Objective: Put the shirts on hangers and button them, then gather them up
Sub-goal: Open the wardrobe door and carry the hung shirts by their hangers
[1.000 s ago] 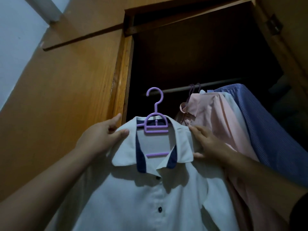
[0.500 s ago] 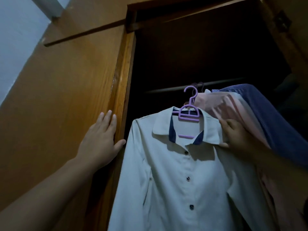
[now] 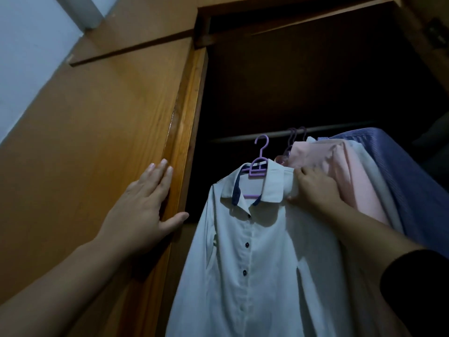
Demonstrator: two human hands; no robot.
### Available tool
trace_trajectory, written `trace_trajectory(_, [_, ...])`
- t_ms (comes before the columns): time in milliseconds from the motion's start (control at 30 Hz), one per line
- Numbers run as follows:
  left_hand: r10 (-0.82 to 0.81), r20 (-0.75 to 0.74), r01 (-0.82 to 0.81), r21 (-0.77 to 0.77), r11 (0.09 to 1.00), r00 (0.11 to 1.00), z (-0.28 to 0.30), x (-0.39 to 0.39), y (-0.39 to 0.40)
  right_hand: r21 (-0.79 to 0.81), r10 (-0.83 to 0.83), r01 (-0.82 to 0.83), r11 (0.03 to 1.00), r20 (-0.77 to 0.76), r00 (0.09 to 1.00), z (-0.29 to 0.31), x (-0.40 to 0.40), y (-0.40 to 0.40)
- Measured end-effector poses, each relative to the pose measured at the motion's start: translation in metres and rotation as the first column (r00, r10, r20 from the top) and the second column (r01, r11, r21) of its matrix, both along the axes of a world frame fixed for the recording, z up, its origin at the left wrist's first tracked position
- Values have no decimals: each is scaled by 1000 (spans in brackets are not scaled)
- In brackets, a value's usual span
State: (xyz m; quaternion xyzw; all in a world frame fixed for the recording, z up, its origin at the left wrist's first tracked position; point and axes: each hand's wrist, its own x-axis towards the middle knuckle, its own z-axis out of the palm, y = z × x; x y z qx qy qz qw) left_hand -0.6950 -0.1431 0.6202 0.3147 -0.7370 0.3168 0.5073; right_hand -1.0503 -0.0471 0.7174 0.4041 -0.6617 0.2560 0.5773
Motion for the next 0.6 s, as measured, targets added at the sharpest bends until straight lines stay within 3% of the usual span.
trace_trajectory(200, [-128, -82, 128, 4, 992, 988, -3, -2, -5, -6, -163, 163, 987, 26, 986, 32, 18, -20])
trace_trajectory(367, [-157, -71, 158, 13, 987, 985, -1, 0, -9, -12, -396, 396, 918, -21, 918, 53, 27, -29])
trace_trajectory(600, [-194, -88, 196, 13, 981, 977, -1, -1, -13, -53, -465, 463, 885, -31, 885, 78, 26, -38])
